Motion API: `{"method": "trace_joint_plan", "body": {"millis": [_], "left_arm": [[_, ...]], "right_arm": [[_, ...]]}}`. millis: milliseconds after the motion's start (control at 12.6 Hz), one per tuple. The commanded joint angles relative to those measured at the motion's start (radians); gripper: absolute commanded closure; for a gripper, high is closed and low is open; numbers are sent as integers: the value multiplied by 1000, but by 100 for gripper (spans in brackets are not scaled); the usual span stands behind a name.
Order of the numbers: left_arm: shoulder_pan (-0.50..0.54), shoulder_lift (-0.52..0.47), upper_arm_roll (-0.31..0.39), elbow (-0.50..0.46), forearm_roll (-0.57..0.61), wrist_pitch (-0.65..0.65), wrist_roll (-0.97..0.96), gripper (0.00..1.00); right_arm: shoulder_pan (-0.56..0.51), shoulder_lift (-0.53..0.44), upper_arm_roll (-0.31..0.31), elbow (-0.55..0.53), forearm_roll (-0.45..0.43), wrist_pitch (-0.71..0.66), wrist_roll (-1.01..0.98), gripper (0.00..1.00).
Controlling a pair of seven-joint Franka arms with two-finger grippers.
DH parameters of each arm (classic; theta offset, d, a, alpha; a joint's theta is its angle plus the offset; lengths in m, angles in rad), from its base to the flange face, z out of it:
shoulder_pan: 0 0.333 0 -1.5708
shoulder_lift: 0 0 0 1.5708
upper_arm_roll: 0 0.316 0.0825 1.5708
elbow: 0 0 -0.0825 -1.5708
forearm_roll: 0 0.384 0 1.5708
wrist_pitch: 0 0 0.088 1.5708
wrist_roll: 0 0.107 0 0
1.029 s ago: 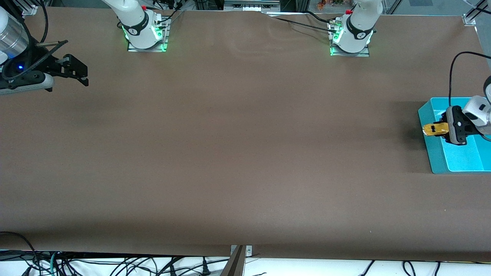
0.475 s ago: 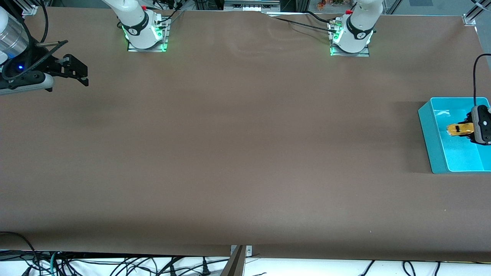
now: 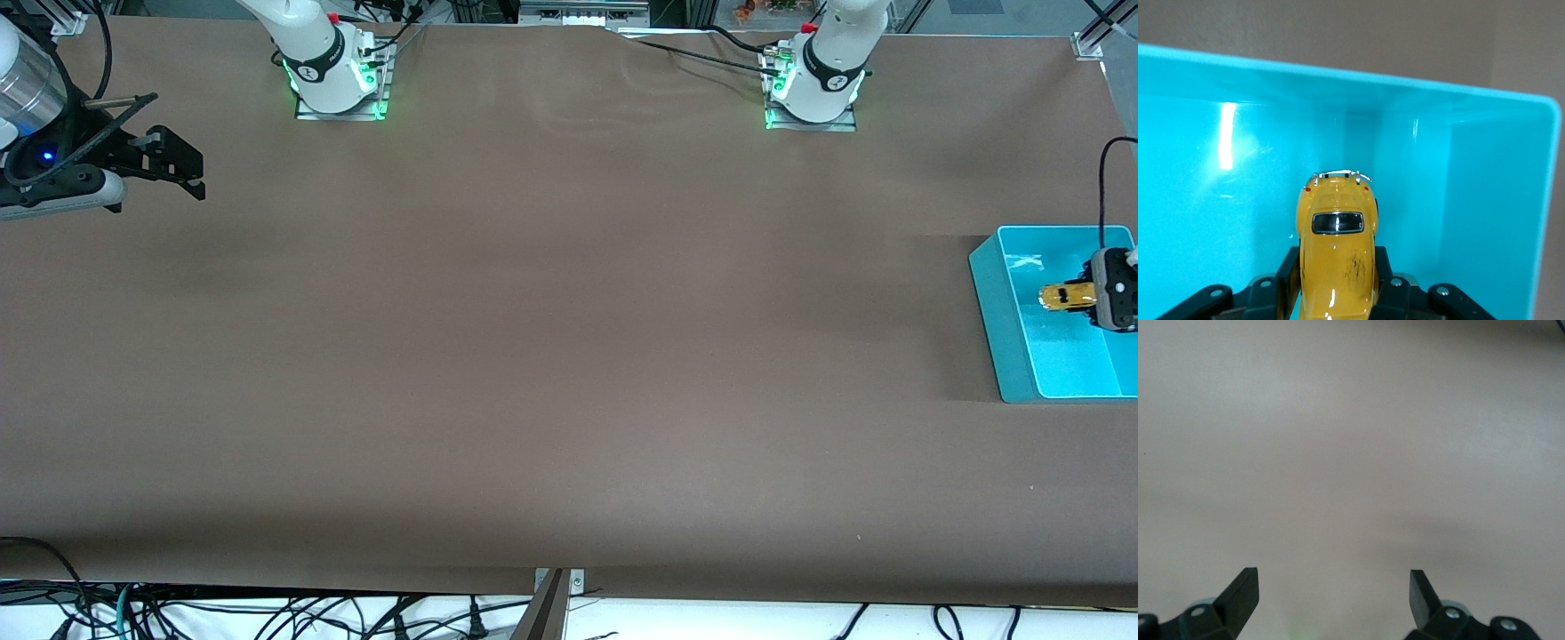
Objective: Wind and store yellow beetle car
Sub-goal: 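Lower the car into the bin and open the left gripper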
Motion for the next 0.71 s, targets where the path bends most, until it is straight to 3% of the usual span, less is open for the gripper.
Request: {"method": "trace_joint_plan", "body": {"millis": [0, 79, 158, 237, 633], "left_arm": [[23, 49, -10, 30, 13, 24, 39, 59], [23, 49, -12, 32, 15, 24, 42, 50], [24, 49, -13, 32, 7, 24, 65, 30], [24, 46, -15, 32, 3, 24, 88, 0], [12, -20, -35, 39, 4, -42, 82, 0]], "right_arm": [[6, 10, -2, 25, 3, -6, 20, 0], [6, 10, -2, 25, 3, -6, 20, 0], [6, 10, -2, 25, 3, -7, 20, 0], [6, 10, -2, 25, 3, -6, 20, 0], [6, 10, -2, 25, 3, -6, 20, 0]]}}
